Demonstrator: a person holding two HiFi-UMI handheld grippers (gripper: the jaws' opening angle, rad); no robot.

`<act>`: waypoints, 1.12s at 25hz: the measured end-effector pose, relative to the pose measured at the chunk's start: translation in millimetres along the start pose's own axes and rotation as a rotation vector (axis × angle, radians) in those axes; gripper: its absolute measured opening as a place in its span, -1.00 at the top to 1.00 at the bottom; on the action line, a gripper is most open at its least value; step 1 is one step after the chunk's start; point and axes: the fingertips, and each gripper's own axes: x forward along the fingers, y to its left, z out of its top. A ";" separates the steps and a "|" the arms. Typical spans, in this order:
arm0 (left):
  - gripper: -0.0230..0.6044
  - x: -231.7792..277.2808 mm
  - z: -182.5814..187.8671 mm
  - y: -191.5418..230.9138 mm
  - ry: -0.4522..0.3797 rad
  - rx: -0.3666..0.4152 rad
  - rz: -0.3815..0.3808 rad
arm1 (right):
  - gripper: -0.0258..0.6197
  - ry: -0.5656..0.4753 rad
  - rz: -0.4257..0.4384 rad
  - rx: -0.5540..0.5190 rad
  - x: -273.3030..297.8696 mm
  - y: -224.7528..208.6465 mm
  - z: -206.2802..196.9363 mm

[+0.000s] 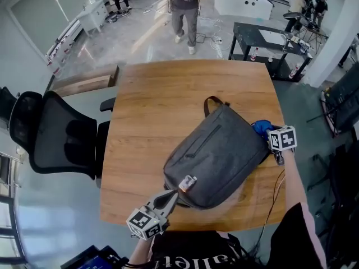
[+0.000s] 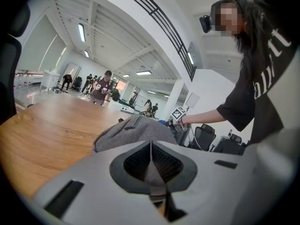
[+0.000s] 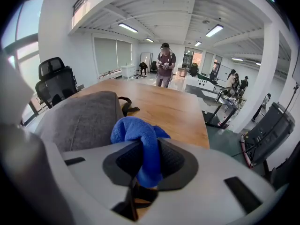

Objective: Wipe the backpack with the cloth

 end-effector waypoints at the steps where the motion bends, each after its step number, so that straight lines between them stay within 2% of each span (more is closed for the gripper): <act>1: 0.93 -1.5 0.3 2.7 0.000 -0.003 -0.002 | 0.68 0.001 0.002 -0.001 2.9 3.5 4.7; 23: 0.93 -28.0 8.1 87.1 0.016 -0.058 -0.016 | 0.68 0.016 -0.035 -0.136 60.2 76.6 123.5; 28: 0.93 -47.4 3.4 124.7 -0.003 -0.073 -0.032 | 0.68 0.013 -0.049 -0.166 76.9 109.4 155.8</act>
